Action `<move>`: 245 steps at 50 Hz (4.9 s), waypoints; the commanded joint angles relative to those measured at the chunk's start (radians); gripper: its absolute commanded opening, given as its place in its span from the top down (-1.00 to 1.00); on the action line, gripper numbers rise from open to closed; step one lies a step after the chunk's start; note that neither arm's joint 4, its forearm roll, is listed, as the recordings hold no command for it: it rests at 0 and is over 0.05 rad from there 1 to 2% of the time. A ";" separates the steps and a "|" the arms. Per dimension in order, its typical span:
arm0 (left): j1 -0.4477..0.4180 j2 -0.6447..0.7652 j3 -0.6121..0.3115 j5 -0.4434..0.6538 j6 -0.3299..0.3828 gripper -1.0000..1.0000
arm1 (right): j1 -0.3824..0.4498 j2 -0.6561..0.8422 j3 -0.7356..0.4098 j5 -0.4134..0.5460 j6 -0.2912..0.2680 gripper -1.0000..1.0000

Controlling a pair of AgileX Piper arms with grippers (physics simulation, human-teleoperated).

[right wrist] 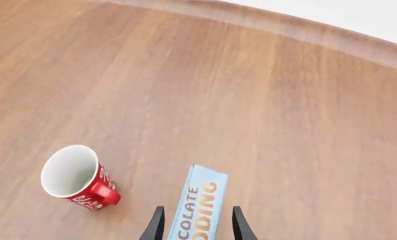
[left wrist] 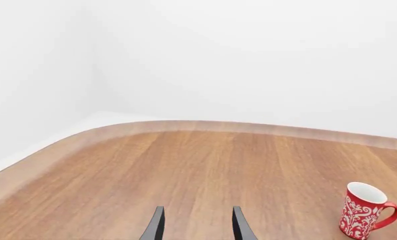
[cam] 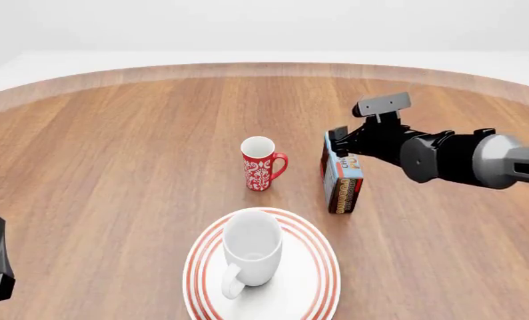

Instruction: Pick up the white mug and put it on the plate, and put the chocolate pudding to the right of the plate.

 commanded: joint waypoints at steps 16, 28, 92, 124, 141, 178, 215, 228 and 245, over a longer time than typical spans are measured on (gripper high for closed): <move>0.002 0.000 -0.001 0.000 -0.001 -1.00 | 0.003 0.046 -0.021 0.006 -0.001 -1.00; 0.002 0.000 -0.002 0.000 -0.001 -1.00 | 0.002 0.057 -0.024 0.006 0.001 -1.00; 0.003 0.000 0.001 0.000 -0.003 -1.00 | 0.006 0.118 -0.059 0.028 0.025 -1.00; 0.002 0.000 0.003 -0.002 -0.002 -1.00 | 0.012 0.141 -0.070 0.047 0.058 -1.00; 0.001 0.000 0.002 0.000 0.001 -1.00 | 0.013 0.155 -0.080 0.059 0.078 -1.00; 0.002 0.000 0.005 0.000 0.000 -1.00 | -0.016 0.194 -0.097 0.074 0.112 -1.00; 0.001 0.000 0.006 -0.001 0.000 -1.00 | -0.026 0.161 -0.076 0.078 0.133 1.00; 0.002 0.000 0.006 -0.001 0.000 -1.00 | -0.015 0.114 -0.077 0.107 0.152 1.00; -0.005 0.000 0.004 0.000 0.000 -1.00 | -0.016 0.013 -0.047 0.136 0.167 1.00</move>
